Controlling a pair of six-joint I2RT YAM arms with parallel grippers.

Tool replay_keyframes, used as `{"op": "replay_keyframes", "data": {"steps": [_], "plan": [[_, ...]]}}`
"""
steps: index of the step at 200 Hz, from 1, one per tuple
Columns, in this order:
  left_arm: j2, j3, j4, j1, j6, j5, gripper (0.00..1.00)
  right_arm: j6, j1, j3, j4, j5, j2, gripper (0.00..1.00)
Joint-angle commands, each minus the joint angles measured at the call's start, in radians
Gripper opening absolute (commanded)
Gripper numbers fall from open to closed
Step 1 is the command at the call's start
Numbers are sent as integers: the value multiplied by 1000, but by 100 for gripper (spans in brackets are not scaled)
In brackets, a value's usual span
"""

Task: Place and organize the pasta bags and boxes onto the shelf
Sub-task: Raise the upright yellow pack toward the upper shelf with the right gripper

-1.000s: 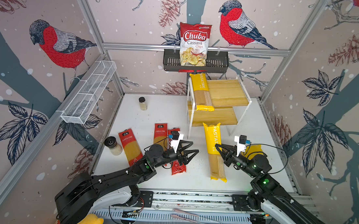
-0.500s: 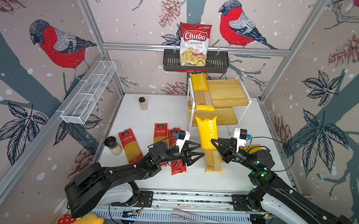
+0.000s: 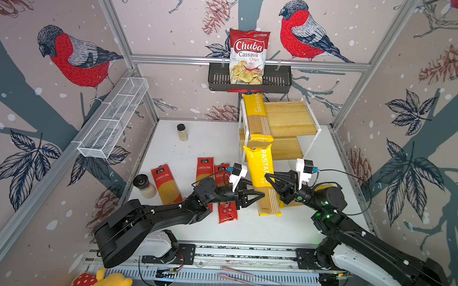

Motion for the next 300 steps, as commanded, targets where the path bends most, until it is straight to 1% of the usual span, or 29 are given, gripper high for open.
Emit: {"op": "replay_keyframes", "data": {"steps": [1, 15, 23, 44, 69, 94, 120, 142, 168, 187, 206, 224, 266, 300], "plan": [[6, 18, 82, 0, -17, 39, 32, 16, 3, 6, 146, 20, 1, 0], [6, 21, 80, 0, -12, 37, 27, 10, 3, 2, 127, 34, 0, 0], [1, 24, 69, 0, -2, 33, 24, 8, 3, 2, 108, 46, -1, 2], [-21, 33, 18, 2, 38, 22, 18, 0, -3, 3, 44, 78, -11, 15], [-54, 41, -31, 10, 69, -2, 14, -15, -7, 1, -28, 86, -28, 25], [-78, 59, -65, 30, 68, -21, 9, -20, -12, -13, -66, 97, -50, 35], [-114, 106, -126, 52, 65, -43, 8, -7, -43, -39, -117, 93, -86, 50], [-141, 179, -251, 88, 80, -72, 8, 31, -91, -56, -157, 51, -111, 57], [-151, 246, -288, 137, 48, -67, 8, 84, -144, -84, -166, -18, -110, 62], [-139, 315, -324, 140, 41, -58, 10, 118, -155, -101, -135, -58, -81, 64], [-113, 358, -309, 138, 1, -32, 11, 158, -155, -115, -76, -79, -57, 65], [-97, 370, -282, 138, -30, -20, 11, 184, -155, -120, -27, -80, -41, 65], [-81, 377, -259, 129, -55, -18, 12, 275, -155, -128, 131, -80, 0, 64], [-63, 388, -236, 118, -76, -23, 13, 331, -155, -135, 235, -59, 34, 60]]}}
